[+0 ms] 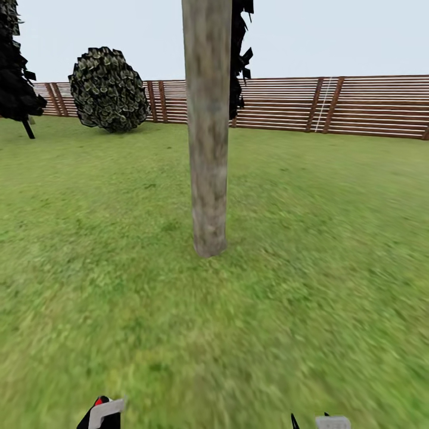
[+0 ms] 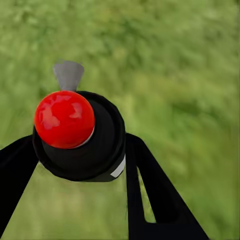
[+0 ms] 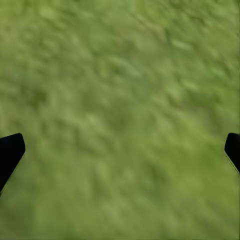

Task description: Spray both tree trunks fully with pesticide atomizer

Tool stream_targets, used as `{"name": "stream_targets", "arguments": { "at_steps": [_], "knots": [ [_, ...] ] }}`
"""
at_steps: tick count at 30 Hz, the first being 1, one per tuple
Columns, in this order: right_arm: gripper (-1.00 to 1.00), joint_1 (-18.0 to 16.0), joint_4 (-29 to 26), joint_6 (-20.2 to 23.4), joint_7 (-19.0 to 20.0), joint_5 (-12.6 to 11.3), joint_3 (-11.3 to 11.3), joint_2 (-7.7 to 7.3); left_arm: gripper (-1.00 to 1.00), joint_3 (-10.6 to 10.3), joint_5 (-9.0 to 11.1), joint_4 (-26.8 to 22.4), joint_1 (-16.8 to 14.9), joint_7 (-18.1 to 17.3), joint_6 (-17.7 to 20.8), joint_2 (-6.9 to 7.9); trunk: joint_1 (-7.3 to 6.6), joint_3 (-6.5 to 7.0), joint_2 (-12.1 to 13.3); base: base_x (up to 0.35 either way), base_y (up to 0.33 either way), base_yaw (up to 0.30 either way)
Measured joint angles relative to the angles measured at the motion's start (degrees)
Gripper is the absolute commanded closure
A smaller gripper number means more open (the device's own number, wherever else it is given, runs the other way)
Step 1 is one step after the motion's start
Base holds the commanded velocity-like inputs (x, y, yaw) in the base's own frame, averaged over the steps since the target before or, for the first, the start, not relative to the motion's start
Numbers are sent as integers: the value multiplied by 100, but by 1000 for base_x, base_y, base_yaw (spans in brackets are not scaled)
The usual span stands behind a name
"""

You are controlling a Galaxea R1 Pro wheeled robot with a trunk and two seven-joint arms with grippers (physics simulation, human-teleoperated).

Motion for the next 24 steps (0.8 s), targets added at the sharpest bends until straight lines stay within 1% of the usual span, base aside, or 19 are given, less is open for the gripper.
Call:
{"name": "stream_targets", "arguments": {
  "at_steps": [7, 13, 14, 16, 17, 18, 19, 20, 21, 22, 23, 24],
  "knots": [
    [-100, 0, 1, 1, 16, 8, 9, 0, 100, -2, -10, -79, -2, -57, -1, 11, 0, 0, 0, 337, 0, 0],
    [-100, -3, -63, 1, 44, 1, 1, -17, 100, -82, -77, -101, -28, -111, 22, 5, 0, 0, 0, 338, 0, 0],
    [-100, -2, -85, 1, 53, 3, 0, -30, 100, -115, -123, -103, -30, -159, 38, 7, 0, 0, 0, 338, 0, 0],
    [-100, -1, -195, 6, 65, 29, 6, -46, 100, -223, -298, -105, -52, -364, 67, 22, 0, 0, 0, 338, 0, 0],
    [-100, -1, -235, 8, 68, 53, 9, -50, 100, -245, -348, -105, -56, -443, 73, 29, 0, 0, 0, 338, 0, 0],
    [-100, -6, -317, 12, 72, 130, 12, -54, 100, -290, -481, -107, -65, -620, 87, 48, 0, 0, 0, 338, 0, 0],
    [-100, -15, -398, 14, 75, 258, 14, -56, 100, -316, -639, -111, -77, -826, 120, 86, 0, 0, 0, 338, 0, 0],
    [-100, -33, -472, 18, 78, 441, 16, -58, 100, -332, -826, -130, -114, -1049, 176, 135, 0, 0, 0, 338, 0, 0],
    [-100, -53, -508, 20, 80, 554, 16, -59, 100, -336, -929, -148, -144, -1168, 216, 161, 0, 0, 0, 338, 0, 0],
    [-100, -104, -574, 23, 92, 810, 17, -60, 100, -348, -1143, -200, -220, -1408, 315, 202, 0, 1, 0, 338, 0, 0],
    [-100, -172, -635, 29, 140, 1121, 18, -60, 100, -355, -1359, -259, -307, -1680, 436, 239, 0, 1, 0, 338, 0, 0],
    [-100, -212, -663, 36, 183, 1294, 18, -61, 100, -355, -1474, -288, -351, -1838, 503, 261, 0, 0, 0, 338, 0, 0]
  ]
}}
